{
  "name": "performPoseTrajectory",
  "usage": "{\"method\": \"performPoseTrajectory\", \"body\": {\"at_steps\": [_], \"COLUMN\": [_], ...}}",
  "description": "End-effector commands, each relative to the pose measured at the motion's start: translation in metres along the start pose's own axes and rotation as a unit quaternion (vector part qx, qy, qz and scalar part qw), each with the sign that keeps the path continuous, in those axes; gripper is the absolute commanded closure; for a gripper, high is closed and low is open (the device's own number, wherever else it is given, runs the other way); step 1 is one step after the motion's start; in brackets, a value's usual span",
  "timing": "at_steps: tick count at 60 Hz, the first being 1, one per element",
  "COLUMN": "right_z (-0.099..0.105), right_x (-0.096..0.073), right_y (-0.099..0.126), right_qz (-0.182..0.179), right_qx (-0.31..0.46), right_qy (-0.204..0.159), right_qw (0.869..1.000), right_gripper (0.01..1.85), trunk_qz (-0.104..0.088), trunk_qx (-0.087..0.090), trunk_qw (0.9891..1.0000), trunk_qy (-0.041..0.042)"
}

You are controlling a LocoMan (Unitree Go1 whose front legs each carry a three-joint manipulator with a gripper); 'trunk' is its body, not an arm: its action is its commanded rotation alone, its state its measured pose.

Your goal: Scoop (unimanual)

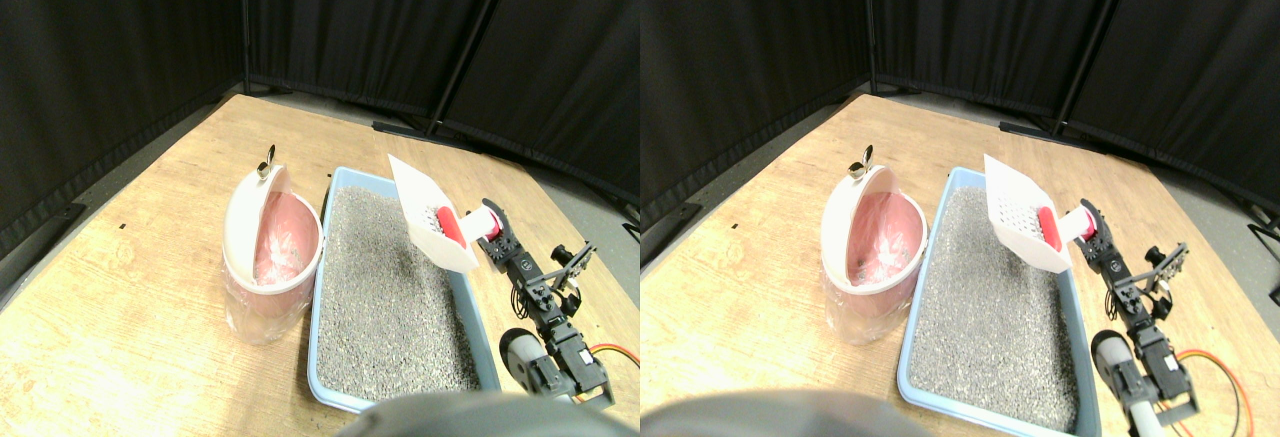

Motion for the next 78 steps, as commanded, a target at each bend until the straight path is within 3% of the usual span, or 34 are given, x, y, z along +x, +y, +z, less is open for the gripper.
{"method": "performPoseTrajectory", "body": {"at_steps": [1, 2, 12, 32, 42, 69, 78], "right_z": [0.013, 0.013, 0.016, 0.019, 0.016, 0.006, 0.003], "right_x": [0.001, 0.001, 0.003, 0.005, 0.009, 0.023, 0.027], "right_y": [0.01, 0.01, 0.009, 0.019, 0.023, 0.037, 0.043], "right_qz": [0.023, 0.023, 0.019, 0.017, 0.034, 0.047, 0.058], "right_qx": [-0.015, -0.02, -0.025, -0.131, -0.175, -0.174, -0.177], "right_qy": [-0.025, -0.025, -0.023, -0.013, 0.0, 0.03, 0.036], "right_qw": [0.999, 0.999, 0.999, 0.991, 0.984, 0.983, 0.982], "right_gripper": [1.81, 1.81, 1.81, 1.81, 1.81, 1.81, 1.81], "trunk_qz": [0.008, 0.016, 0.018, 0.038, 0.049, 0.076, 0.084], "trunk_qx": [-0.002, -0.006, -0.007, -0.016, -0.021, -0.031, -0.034], "trunk_qw": [1.0, 0.9999, 0.9998, 0.9991, 0.9985, 0.9966, 0.9958], "trunk_qy": [0.0027, 0.0014, 0.0006, -0.0029, -0.0041, -0.0072, -0.0138]}}
